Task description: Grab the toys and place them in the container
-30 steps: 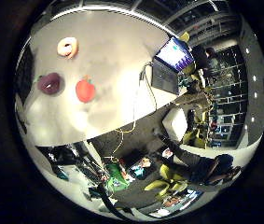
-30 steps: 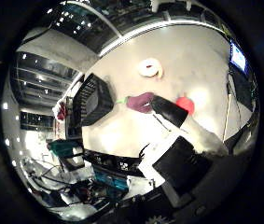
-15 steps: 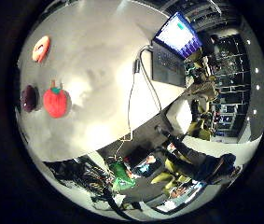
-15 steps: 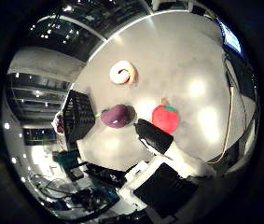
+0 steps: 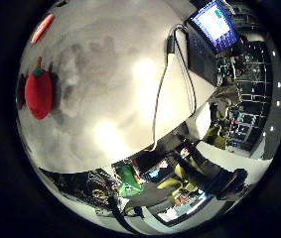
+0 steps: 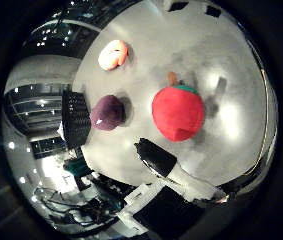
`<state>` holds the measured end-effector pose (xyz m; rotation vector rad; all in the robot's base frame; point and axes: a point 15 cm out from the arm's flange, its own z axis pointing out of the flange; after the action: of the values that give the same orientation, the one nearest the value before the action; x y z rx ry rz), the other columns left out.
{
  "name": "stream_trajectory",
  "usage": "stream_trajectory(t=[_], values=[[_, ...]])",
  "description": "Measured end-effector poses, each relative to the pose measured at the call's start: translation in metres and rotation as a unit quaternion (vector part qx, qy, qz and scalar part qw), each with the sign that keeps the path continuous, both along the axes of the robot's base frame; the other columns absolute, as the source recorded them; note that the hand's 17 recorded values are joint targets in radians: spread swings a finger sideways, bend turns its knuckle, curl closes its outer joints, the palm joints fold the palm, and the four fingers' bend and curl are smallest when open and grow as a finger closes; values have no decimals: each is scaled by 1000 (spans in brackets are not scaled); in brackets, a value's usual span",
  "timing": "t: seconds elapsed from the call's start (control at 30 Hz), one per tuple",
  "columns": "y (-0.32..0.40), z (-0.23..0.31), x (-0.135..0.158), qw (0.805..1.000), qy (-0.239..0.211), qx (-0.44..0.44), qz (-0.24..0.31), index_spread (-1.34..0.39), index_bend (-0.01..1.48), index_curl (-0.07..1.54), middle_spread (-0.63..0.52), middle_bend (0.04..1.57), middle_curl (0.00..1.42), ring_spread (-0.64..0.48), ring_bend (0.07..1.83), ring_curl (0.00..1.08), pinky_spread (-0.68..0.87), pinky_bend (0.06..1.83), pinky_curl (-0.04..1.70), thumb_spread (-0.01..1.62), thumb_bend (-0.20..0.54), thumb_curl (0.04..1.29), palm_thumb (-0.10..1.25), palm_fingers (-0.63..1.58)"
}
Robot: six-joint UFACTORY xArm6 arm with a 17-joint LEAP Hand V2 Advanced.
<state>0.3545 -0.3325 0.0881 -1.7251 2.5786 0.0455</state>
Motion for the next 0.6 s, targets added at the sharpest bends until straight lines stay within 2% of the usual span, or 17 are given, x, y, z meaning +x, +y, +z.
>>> stream_trajectory(t=[0.37, 0.6], values=[[4, -37, 1, 999, 26, 20, 9, -339, 154, 271, 2, 266, 340, 139, 362, 241, 394, 410, 271, 1074, -23, 280, 495, 276], [14, -45, 1, 999, 38, 28, 21, -313, 153, 260, -23, 320, 347, 21, 493, 257, 307, 412, 261, 1061, -24, 285, 508, 393]])
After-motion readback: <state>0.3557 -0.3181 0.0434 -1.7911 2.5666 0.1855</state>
